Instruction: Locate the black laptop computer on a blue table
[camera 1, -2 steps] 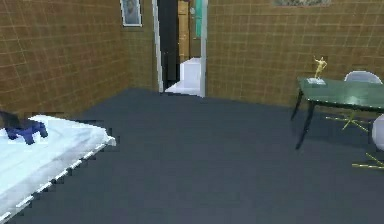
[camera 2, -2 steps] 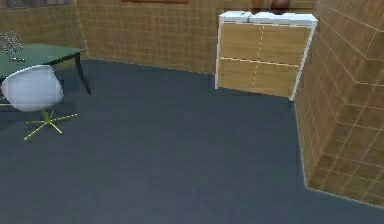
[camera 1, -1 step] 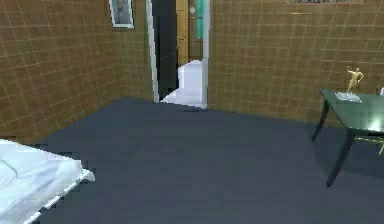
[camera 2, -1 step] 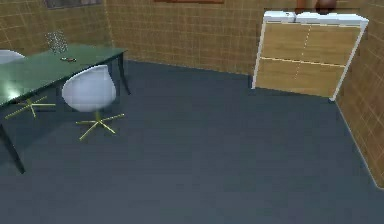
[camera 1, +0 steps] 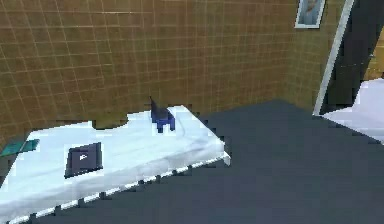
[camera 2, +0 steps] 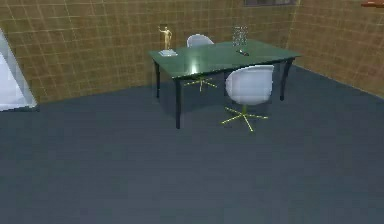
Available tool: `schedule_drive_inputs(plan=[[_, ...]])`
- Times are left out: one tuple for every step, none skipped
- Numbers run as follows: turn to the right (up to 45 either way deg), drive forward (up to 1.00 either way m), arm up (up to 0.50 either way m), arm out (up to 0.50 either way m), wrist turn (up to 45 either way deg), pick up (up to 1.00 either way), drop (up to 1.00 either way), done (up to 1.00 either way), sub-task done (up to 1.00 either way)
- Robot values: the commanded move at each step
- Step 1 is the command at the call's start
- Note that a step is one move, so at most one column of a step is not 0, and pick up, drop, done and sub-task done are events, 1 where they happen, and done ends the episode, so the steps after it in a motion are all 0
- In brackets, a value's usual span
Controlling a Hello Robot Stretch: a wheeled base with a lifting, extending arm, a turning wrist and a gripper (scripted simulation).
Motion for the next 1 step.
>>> schedule_drive_inputs(plan=[[0.0, 0.9, 0.0, 0.0, 0.0, 0.0, 0.0, 0.0, 0.0]])
